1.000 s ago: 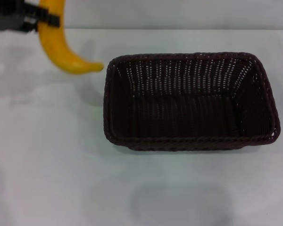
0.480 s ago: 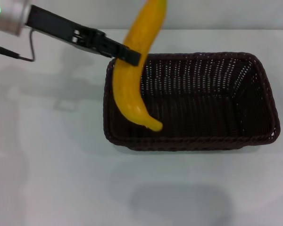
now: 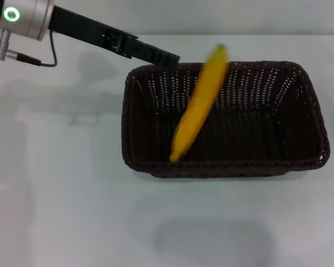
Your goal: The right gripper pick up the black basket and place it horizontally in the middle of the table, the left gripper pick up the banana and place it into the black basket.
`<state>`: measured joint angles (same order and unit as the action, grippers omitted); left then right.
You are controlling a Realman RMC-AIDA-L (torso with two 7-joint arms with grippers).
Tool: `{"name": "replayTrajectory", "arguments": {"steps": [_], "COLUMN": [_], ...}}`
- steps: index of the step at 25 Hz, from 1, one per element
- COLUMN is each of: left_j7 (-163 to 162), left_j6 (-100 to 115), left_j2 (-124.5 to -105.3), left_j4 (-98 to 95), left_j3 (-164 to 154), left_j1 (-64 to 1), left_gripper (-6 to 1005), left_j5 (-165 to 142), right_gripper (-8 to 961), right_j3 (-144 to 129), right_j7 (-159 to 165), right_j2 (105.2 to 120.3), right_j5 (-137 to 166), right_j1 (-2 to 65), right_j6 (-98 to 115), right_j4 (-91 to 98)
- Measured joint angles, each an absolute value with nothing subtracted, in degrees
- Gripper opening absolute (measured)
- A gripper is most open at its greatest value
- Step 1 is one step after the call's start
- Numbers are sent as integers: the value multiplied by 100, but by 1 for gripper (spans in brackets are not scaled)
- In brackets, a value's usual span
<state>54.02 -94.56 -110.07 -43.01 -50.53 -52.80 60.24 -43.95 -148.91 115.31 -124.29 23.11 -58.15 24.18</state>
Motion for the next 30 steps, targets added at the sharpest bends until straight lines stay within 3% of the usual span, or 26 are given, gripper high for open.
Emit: {"name": "replayTrajectory", "arguments": {"steps": [3, 8, 12, 16, 20, 30], "left_j7": [5873, 7267, 8663, 10628, 12430, 14981], "left_j6": [-9205, -8564, -8084, -8021, -8117, -8542], "left_j2": [-11143, -11609, -11910, -11921, -11930, -11952], "left_j4": [-4789, -5795, -6015, -4969, -3756, -1212], "left_j3": [-4969, -4704, -4619, -4669, -4666, -4627], "left_j1": [-4864, -3686, -2683, -1816, -1346, -1434], "left_gripper": [747, 884, 872, 872, 873, 873], "left_j5": [6229, 7206, 8381, 10560, 12069, 13914], "right_gripper": [855, 855, 855, 855, 855, 855], "right_j3": [-4383, -4328, -4224, -4224, -4221, -4217], "right_j7": [-14890, -14922, -14949, -15023, -15134, -15577], "right_j2": [11530, 11529, 11535, 11543, 11543, 11540], "right_j5": [-12428, -12433, -12445, -12453, -12670, -13516], "right_j1": [2280, 2177, 2062, 1952, 1903, 1910], "right_j6": [-5837, -6060, -6342, -6624, -6870, -7244], "right_j4": [2418, 2431, 2391, 2302, 2056, 1316]}}
